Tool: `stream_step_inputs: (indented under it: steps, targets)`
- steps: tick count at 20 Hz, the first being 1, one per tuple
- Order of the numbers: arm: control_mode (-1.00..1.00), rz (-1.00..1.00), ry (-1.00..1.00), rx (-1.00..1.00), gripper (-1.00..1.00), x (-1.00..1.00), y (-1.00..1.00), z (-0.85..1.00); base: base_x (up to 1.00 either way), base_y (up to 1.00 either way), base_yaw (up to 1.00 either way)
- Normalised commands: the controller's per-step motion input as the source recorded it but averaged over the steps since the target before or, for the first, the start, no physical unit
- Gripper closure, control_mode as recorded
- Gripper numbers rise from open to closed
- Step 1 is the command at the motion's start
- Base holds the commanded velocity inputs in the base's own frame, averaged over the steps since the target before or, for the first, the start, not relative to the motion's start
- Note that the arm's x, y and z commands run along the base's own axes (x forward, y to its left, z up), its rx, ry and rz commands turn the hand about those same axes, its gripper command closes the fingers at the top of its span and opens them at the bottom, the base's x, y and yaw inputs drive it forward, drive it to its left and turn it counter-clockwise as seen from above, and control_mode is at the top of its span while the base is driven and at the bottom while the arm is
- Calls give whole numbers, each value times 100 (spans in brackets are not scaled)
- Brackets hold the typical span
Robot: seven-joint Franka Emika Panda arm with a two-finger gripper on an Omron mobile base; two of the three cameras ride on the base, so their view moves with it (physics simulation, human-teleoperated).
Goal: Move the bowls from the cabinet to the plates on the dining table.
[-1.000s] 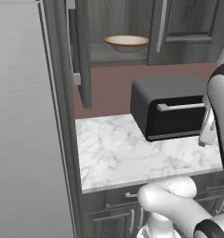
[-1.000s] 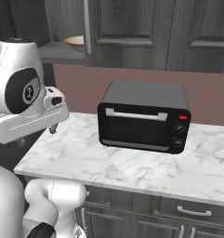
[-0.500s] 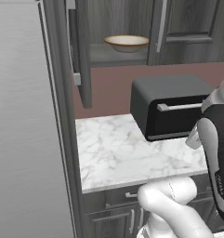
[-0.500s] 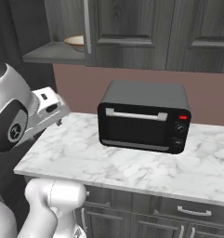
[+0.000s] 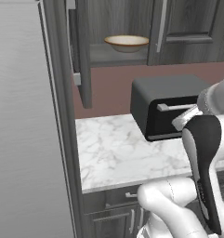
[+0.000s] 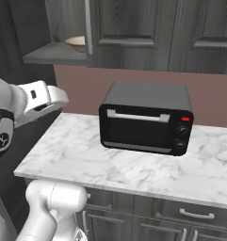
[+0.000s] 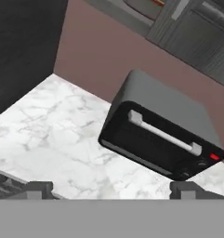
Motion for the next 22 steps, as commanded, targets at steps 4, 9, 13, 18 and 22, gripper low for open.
stream_step_inputs:
  steps: [4,9,13,18,22]
  targets:
    - [-100,-28,-24,10,-100,33,0,42,0,0,0]
    - [-100,-26,-17,9,-100,40,4,30,0,0,0]
    - [-100,-21,-11,3,-100,47,2,24,0,0,0]
    - [-100,-19,-10,7,-100,53,0,33,0,0,0]
    - [-100,-14,-4,16,-100,46,-18,43,0,0,0]
